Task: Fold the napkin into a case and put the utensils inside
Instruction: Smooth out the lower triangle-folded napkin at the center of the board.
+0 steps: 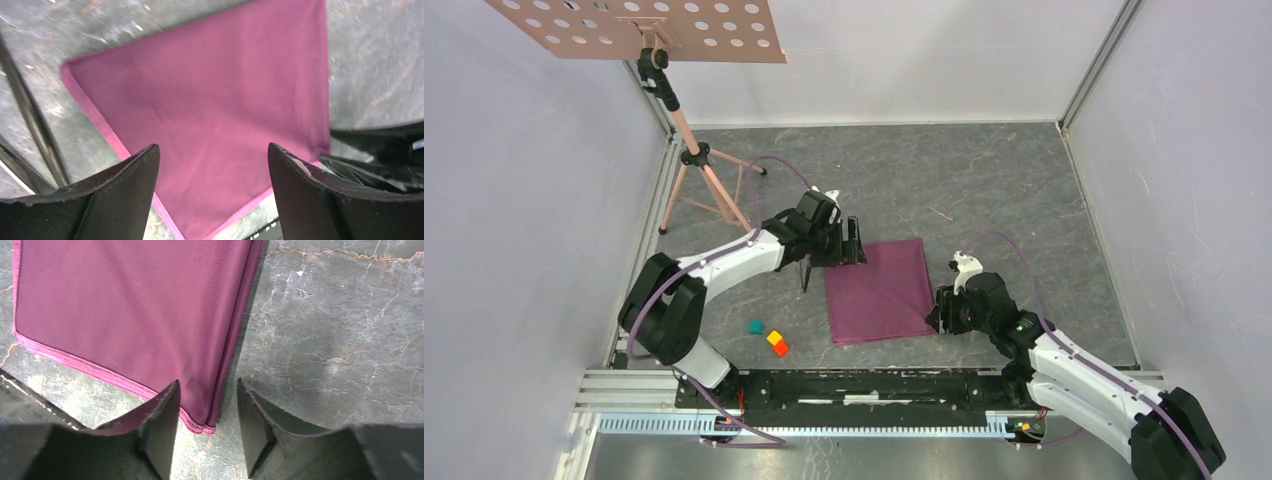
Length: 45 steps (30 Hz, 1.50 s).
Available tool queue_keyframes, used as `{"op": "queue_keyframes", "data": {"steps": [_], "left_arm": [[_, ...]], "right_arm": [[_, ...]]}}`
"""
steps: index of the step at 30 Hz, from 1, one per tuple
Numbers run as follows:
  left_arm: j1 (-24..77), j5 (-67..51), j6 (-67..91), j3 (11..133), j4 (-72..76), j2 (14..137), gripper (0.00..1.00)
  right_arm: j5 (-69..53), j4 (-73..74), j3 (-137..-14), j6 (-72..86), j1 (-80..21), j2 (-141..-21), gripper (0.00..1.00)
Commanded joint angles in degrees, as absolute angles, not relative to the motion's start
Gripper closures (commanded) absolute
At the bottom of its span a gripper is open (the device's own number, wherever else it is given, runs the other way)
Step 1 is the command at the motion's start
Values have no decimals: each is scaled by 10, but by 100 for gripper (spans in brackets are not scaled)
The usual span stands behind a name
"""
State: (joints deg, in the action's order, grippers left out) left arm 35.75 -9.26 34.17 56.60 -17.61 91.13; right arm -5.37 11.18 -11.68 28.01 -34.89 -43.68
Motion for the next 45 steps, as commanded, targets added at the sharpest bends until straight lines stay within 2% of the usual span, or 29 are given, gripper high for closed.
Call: {"op": "queue_keyframes", "data": {"steps": [1, 4, 10, 15, 22, 25, 35, 45], "left_arm": [[393, -113, 344, 533, -179, 856, 14], [422, -104, 360, 499, -179, 823, 14], [439, -89, 388, 446, -185, 746, 13], [439, -43, 384, 451, -238, 674, 12], [439, -5, 377, 450, -273, 625, 11], [437, -3, 378, 444, -278, 616, 11], [435, -1, 371, 449, -292, 590, 10], [434, -2, 375, 446, -297, 568, 10]], "right_arm": [[-12, 120, -158, 234, -350, -477, 40], [-8, 101, -190, 211, -342, -525, 34], [-22, 26, -220, 184, -308, -622, 35], [-4, -15, -267, 164, -296, -694, 38], [21, -50, -324, 147, -288, -777, 49], [16, -59, -333, 142, -288, -803, 58], [52, -65, -254, 150, -289, -805, 73], [92, -27, -255, 91, -258, -777, 74]]}}
